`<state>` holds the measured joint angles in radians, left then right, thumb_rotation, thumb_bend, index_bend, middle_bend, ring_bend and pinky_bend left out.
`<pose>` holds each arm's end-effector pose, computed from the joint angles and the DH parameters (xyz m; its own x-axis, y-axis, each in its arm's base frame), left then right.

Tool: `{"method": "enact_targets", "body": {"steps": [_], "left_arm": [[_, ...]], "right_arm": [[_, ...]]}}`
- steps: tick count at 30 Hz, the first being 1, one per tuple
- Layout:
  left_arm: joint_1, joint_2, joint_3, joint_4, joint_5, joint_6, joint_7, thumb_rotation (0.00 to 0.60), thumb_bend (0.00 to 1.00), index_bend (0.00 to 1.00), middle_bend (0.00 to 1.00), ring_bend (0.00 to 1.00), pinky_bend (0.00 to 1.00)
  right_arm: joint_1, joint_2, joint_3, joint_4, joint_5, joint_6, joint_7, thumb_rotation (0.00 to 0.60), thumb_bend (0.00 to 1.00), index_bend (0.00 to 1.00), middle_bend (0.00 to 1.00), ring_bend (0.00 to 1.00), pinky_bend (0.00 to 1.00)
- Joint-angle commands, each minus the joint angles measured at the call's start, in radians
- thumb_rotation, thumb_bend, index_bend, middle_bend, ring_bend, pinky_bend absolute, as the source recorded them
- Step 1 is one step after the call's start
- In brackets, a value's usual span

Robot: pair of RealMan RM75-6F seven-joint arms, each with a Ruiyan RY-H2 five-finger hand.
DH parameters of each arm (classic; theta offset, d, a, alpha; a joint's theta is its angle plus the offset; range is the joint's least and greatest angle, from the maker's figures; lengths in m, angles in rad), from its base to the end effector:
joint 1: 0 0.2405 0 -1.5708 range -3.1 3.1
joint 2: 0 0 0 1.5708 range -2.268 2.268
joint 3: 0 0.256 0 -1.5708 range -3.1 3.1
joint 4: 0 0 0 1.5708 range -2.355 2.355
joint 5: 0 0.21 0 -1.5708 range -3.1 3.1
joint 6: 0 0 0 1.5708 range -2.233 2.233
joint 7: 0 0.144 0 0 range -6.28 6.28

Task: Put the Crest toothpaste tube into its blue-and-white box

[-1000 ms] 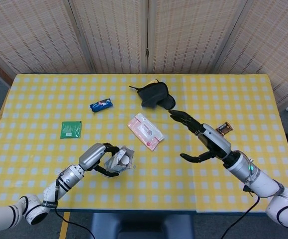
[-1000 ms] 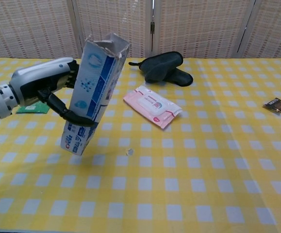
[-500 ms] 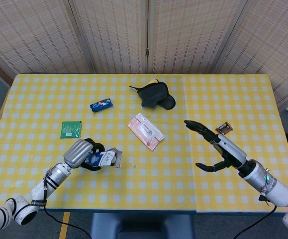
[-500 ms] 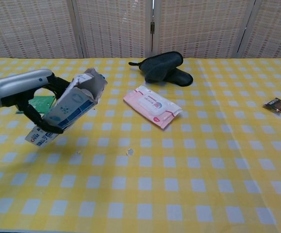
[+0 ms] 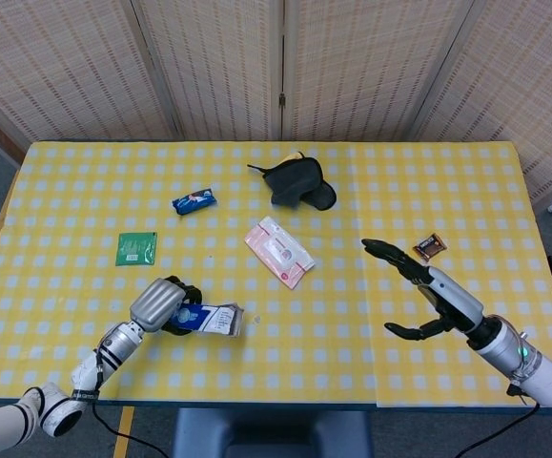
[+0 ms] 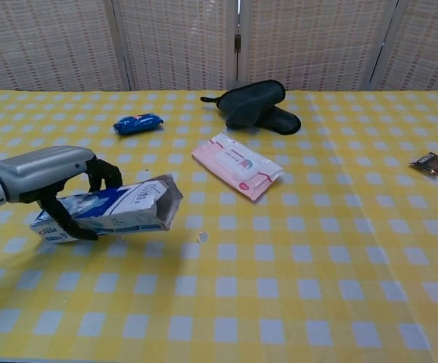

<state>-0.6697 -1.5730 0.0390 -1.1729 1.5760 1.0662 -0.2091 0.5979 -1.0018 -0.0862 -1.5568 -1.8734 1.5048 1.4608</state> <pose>-0.2128 0.3163 -0.0230 0.4255 0.3105 0.8501 0.8169 -0.5359 -0.2131 -0.1872 -0.2699 0.1624 -0.4392 -0.6773 0.5902 -0.5990 -0.2689 -0.7543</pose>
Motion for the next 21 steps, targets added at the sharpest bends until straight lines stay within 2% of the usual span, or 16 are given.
{"method": "enact_targets", "body": {"steps": [1,5,9,11,14,17,21], "left_arm": [[-0.001,-0.018,0.004,0.012,-0.002,-0.016,-0.017,0.6,0.13,0.62,0.75,0.57,0.39],[-0.001,-0.044,-0.005,0.034,0.006,0.0,-0.025,0.6,0.12,0.55,0.7,0.47,0.31],[-0.002,-0.05,-0.012,0.036,0.012,0.013,-0.045,0.6,0.12,0.41,0.5,0.28,0.16],[-0.005,-0.047,-0.01,0.035,0.014,0.006,-0.053,0.6,0.11,0.32,0.36,0.16,0.09],[-0.009,-0.038,-0.003,0.028,0.012,-0.017,-0.059,0.6,0.1,0.18,0.2,0.03,0.02],[-0.013,-0.025,-0.002,0.01,0.008,-0.032,-0.065,0.6,0.09,0.09,0.11,0.0,0.0],[-0.012,-0.008,-0.009,-0.018,0.007,-0.023,-0.069,0.6,0.09,0.06,0.09,0.0,0.0]], "right_arm": [[0.0,-0.002,-0.001,0.002,0.002,0.0,0.001,0.6,0.34,0.0,0.04,0.03,0.0],[-0.001,-0.003,-0.002,0.007,0.004,0.003,0.006,0.6,0.34,0.0,0.04,0.03,0.0],[-0.004,0.001,-0.003,0.009,0.007,0.006,0.004,0.6,0.34,0.0,0.04,0.03,0.0],[-0.006,0.002,-0.005,0.009,0.008,0.008,0.005,0.6,0.34,0.0,0.04,0.03,0.0],[-0.008,0.002,-0.007,0.011,0.009,0.011,0.01,0.6,0.34,0.0,0.04,0.03,0.0],[-0.009,0.005,-0.007,0.011,0.006,0.017,0.015,0.6,0.34,0.0,0.04,0.03,0.0],[-0.013,0.011,-0.008,0.007,0.003,0.025,0.006,0.6,0.34,0.0,0.04,0.03,0.0]]}}
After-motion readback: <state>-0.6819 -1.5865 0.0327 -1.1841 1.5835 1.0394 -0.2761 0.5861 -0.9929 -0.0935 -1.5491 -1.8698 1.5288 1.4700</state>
